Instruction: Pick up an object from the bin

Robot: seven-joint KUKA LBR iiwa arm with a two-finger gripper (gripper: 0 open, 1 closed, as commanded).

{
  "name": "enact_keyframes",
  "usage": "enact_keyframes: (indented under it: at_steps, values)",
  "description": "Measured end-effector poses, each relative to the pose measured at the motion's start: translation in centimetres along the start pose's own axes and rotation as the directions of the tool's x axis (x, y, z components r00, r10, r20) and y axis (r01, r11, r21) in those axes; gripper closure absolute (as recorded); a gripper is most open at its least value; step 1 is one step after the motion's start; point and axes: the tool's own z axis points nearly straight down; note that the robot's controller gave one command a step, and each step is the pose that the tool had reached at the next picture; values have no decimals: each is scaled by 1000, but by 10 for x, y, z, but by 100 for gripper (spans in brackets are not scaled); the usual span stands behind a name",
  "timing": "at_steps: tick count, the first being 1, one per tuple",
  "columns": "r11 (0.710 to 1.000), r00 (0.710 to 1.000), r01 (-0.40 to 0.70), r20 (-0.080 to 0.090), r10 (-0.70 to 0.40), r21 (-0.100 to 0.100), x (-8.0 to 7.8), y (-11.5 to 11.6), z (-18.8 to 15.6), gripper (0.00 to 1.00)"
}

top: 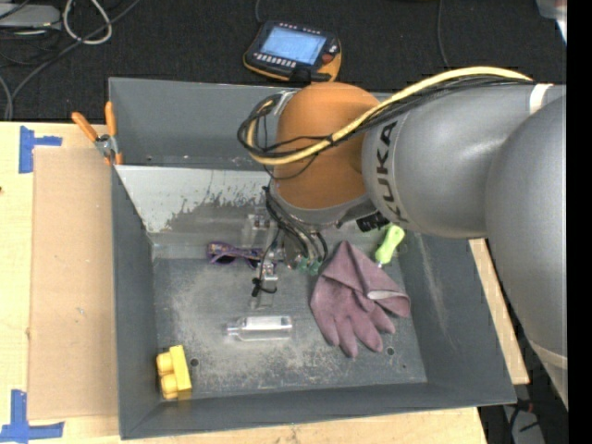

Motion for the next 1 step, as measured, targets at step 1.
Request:
enact_keyframes:
  at_steps: [1]
  values:
    - [1000, 1000, 0, 0, 0, 0, 0, 0, 0, 0]
